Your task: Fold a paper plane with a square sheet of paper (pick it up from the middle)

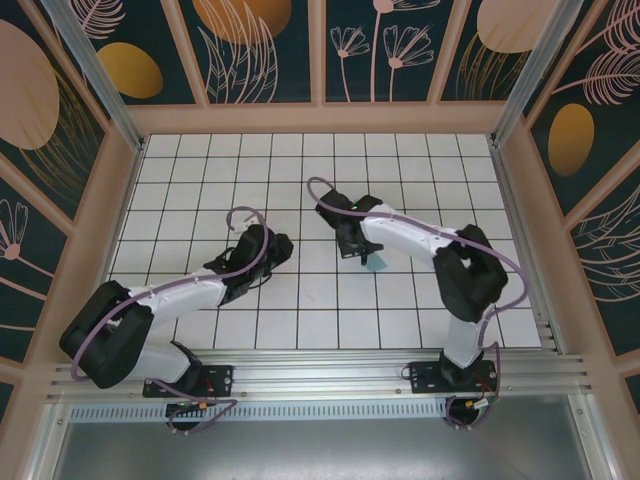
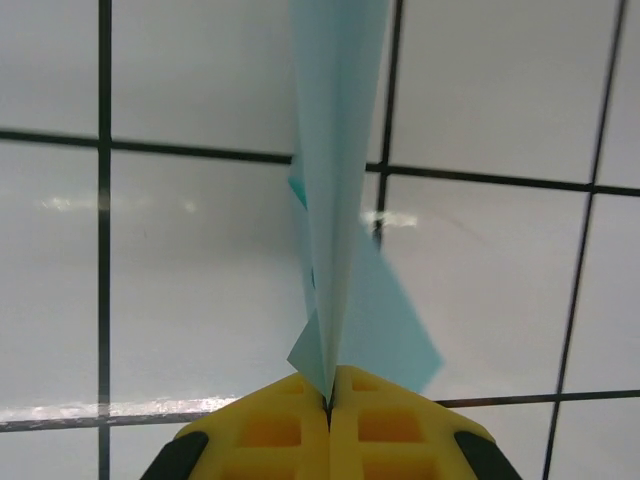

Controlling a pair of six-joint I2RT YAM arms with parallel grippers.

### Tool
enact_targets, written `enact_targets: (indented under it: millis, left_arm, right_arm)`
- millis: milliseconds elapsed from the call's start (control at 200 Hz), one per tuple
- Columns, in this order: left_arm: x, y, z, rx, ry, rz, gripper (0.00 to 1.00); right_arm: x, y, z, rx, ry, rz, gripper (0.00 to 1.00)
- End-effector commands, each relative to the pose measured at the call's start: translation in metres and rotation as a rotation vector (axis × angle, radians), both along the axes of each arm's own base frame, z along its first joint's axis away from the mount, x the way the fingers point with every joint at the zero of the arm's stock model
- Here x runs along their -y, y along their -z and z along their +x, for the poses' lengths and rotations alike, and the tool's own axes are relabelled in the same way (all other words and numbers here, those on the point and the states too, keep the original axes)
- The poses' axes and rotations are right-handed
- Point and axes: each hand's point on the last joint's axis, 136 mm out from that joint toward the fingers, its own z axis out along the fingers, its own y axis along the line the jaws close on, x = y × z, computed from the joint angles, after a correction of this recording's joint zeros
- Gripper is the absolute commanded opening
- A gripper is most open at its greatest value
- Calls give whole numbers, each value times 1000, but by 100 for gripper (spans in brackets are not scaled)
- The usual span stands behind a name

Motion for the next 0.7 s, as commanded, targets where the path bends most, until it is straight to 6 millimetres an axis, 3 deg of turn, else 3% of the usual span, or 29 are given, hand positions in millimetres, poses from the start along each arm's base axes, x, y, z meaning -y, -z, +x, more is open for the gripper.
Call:
enact_targets:
  millis: [0,125,235,330,440,585,696]
  left_arm:
    - [-22,7,-4,-18,-85,29,26]
    - [-31,4,-7,-4,-114,25,26]
    - [-36,2,-10,5,-122,29,27]
    - [-35,1,-11,6,-110,24,27]
    - [-27,-3,-10,13,-67,10,28]
    - [2,-11,-3,25,54,-18,30]
    - [38,-17,5,29,193,-74,28]
  right_arm:
    - [-28,9,-8,-59,-42,15,4]
    - [-61,30,-15,-138,-86,100,8]
    - [-83,34,-15,-167,-102,203,18]
    - [-105,20,-13,-167,-127,341,30]
    - [-117,-14,-9,-125,-150,539,41]
    - [-82,-46,4,-53,-94,739,54]
    - [-43,-47,12,-19,-30,808,56]
